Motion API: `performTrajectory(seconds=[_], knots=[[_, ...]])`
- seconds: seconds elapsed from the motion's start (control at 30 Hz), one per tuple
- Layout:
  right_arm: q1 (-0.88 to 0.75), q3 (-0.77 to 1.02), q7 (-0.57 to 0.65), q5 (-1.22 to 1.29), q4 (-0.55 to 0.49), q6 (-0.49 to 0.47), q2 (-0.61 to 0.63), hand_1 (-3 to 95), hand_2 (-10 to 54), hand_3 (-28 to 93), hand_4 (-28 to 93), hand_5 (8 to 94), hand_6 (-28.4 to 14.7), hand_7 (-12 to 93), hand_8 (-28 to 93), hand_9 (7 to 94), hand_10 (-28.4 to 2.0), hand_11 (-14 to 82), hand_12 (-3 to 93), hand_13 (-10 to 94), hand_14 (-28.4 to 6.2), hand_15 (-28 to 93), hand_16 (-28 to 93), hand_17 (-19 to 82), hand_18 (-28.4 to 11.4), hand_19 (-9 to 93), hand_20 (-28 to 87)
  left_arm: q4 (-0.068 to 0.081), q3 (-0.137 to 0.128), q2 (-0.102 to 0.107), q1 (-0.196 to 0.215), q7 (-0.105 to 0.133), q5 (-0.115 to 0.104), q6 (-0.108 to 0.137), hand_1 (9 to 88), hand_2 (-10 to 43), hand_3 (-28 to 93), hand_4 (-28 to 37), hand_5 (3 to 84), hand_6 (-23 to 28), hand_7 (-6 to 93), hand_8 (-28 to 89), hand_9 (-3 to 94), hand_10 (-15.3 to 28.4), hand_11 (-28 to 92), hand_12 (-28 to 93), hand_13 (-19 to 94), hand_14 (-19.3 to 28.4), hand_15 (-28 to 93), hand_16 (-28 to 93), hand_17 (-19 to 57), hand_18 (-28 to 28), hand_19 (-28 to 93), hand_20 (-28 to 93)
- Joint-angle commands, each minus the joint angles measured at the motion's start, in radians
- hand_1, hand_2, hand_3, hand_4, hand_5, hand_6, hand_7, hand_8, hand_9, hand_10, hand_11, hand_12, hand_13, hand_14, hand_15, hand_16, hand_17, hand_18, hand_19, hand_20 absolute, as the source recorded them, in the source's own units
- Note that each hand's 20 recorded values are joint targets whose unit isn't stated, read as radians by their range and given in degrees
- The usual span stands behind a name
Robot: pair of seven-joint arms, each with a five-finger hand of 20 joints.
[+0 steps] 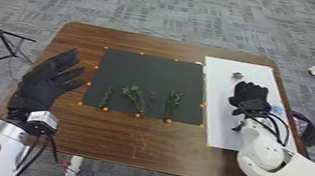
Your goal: Arrange flowers
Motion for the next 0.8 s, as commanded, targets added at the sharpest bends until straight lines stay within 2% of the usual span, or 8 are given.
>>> performTrajectory(seconds=[0.03, 0.17, 0.23, 0.33, 0.43, 0.53, 0.7, 0.8], knots=[[-0.018, -0.023, -0.019, -0.026, 0.027, -0.064, -0.045, 49.7, -9.5, 75, -28, 69.8, 2.3, 46, 7, 82.0, -4.7, 27.5, 57.7, 67, -7.9, 77, 41, 32, -20.8, 84, 49, -0.010, -0.007, -0.010, 0.018, 0.000, -0.003, 0.006, 23.8, -9.5, 71, -28.3, 28.1, 3.1, 18.7, -10, 21.8, 10.6, 17, 16, 20, 14.0, 16, 4, -10.6, 24.3, 42, 8], [-0.025, -0.013, -0.031, -0.016, 0.026, -0.077, -0.036, 48.8, -9.5, 76, -28, 69.0, 2.2, 46, 7, 81.5, -4.9, 26.8, 58.5, 67, -8.0, 77, 42, 32, -20.7, 84, 49, -0.015, -0.011, -0.014, 0.030, 0.005, -0.005, 0.014, 23.9, -9.5, 71, -28.3, 28.1, 3.2, 18.7, -10, 21.8, 10.7, 17, 16, 20, 14.0, 16, 4, -10.6, 24.3, 42, 8], [-0.034, 0.008, -0.031, 0.009, 0.006, -0.136, -0.028, 46.2, -9.5, 75, -28, 67.3, 1.8, 45, 7, 79.4, -5.3, 26.6, 57.2, 66, -8.2, 77, 43, 31, -20.8, 83, 50, -0.015, -0.012, -0.014, 0.031, 0.005, -0.007, 0.017, 23.9, -9.5, 71, -28.3, 28.2, 3.2, 18.6, -10, 21.8, 10.7, 17, 16, 20, 14.0, 16, 4, -10.7, 24.3, 42, 8], [-0.032, 0.006, -0.017, 0.004, 0.011, -0.160, -0.028, 39.0, -9.5, 78, -28, 60.8, 0.4, 43, 7, 67.5, -9.3, 37.7, 43.8, 60, -10.1, 77, 42, 28, -21.4, 82, 51, -0.014, -0.012, -0.016, 0.028, 0.004, -0.004, 0.015, 23.9, -9.5, 71, -28.3, 28.2, 3.2, 18.6, -10, 21.9, 10.7, 17, 16, 20, 13.9, 16, 4, -10.7, 24.4, 42, 8], [-0.030, 0.003, -0.005, 0.003, 0.016, -0.170, -0.026, 35.6, -9.5, 81, -28, 58.1, 0.1, 41, 3, 62.2, -11.5, 44.2, 37.3, 58, -10.8, 77, 41, 28, -21.7, 81, 51, -0.013, -0.008, -0.018, 0.023, 0.003, -0.003, 0.012, 23.9, -9.5, 71, -28.3, 28.2, 3.2, 18.4, -10, 21.8, 10.7, 17, 16, 20, 13.9, 16, 4, -10.7, 24.4, 42, 8], [-0.026, 0.005, -0.007, 0.005, 0.027, -0.180, -0.030, 34.4, -9.5, 82, -28, 56.2, -0.1, 43, -5, 59.3, -12.1, 47.0, 36.2, 58, -11.1, 78, 41, 27, -21.8, 81, 51, -0.013, -0.009, -0.018, 0.024, 0.003, -0.004, 0.014, 23.8, -9.5, 71, -28.3, 28.2, 3.2, 18.4, -9, 21.8, 10.8, 17, 16, 20, 13.9, 16, 4, -10.7, 24.4, 42, 7], [-0.015, -0.009, -0.002, 0.002, 0.049, -0.194, -0.035, 34.1, -9.5, 83, -28, 56.0, -0.2, 43, -9, 58.6, -12.3, 47.6, 36.2, 57, -11.2, 78, 40, 27, -21.7, 81, 51, -0.013, -0.008, -0.020, 0.027, 0.004, -0.004, 0.014, 23.8, -9.5, 71, -28.3, 28.2, 3.2, 18.5, -10, 21.8, 10.7, 17, 16, 20, 13.9, 16, 4, -10.7, 24.4, 42, 7], [-0.015, -0.005, -0.010, 0.009, 0.047, -0.240, -0.031, 34.5, -9.5, 84, -28, 55.1, -0.2, 44, -12, 56.9, -12.4, 47.7, 36.3, 57, -11.5, 78, 40, 27, -21.8, 81, 51, -0.013, -0.009, -0.020, 0.026, 0.003, -0.004, 0.014, 23.9, -9.4, 71, -28.3, 28.2, 3.2, 18.4, -10, 21.8, 10.8, 17, 16, 20, 14.0, 17, 4, -10.7, 24.4, 42, 7]])
